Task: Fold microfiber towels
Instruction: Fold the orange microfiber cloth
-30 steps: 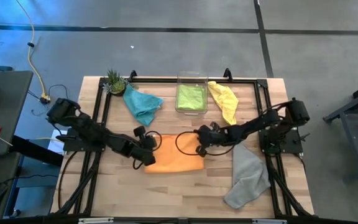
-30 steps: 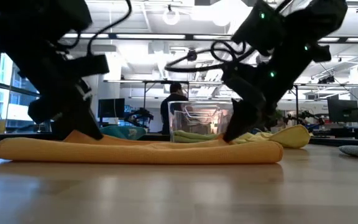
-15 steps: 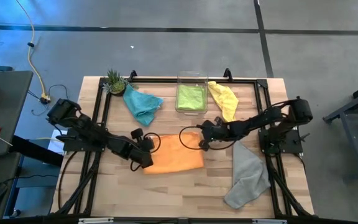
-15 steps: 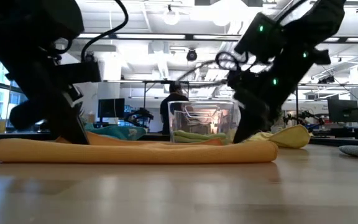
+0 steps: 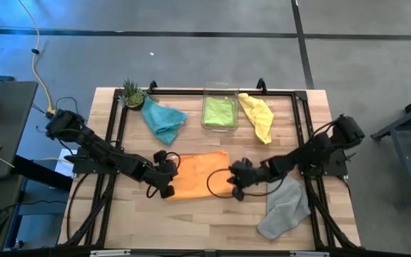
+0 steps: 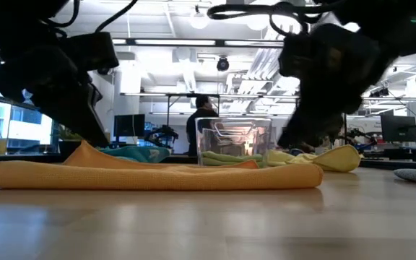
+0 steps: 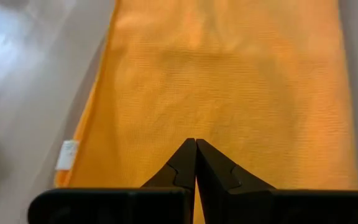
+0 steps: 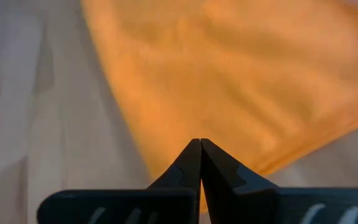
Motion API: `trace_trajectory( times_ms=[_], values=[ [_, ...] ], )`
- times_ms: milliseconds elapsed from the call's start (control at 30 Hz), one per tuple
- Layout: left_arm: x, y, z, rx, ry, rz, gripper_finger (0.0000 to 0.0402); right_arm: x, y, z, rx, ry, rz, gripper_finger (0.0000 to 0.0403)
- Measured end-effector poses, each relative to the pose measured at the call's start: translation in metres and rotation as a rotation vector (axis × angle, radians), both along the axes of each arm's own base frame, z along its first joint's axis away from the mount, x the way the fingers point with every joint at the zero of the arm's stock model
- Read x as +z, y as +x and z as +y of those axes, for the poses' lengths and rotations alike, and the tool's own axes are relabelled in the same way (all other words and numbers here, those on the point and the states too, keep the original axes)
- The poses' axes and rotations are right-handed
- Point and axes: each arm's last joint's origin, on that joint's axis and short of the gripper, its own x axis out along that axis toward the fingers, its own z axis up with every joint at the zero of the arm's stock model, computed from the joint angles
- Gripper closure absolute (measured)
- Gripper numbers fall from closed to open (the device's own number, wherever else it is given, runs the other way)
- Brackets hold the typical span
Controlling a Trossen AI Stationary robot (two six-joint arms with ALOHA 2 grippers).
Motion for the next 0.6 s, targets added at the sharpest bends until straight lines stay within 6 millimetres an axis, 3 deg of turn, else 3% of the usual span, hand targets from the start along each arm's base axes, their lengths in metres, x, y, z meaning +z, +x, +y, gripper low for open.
trace_trajectory(
  times_ms=[233,467,600],
  values=[
    [0.002,-0.002,0.000,-0.004,-0.004,0.003,0.0402,-0.003,-0.013,0.014,-0.121,0.059,0.054,0.0385],
    [0.004,-0.007,-0.006,0.037,-0.031,-0.010,0.0401,-0.005,-0.013,0.008,-0.304,0.221,0.088,0.0288],
    [0.004,-0.008,-0.009,0.052,-0.023,-0.023,0.0402,-0.005,-0.011,0.009,-0.306,0.248,0.071,0.0263]
  ],
)
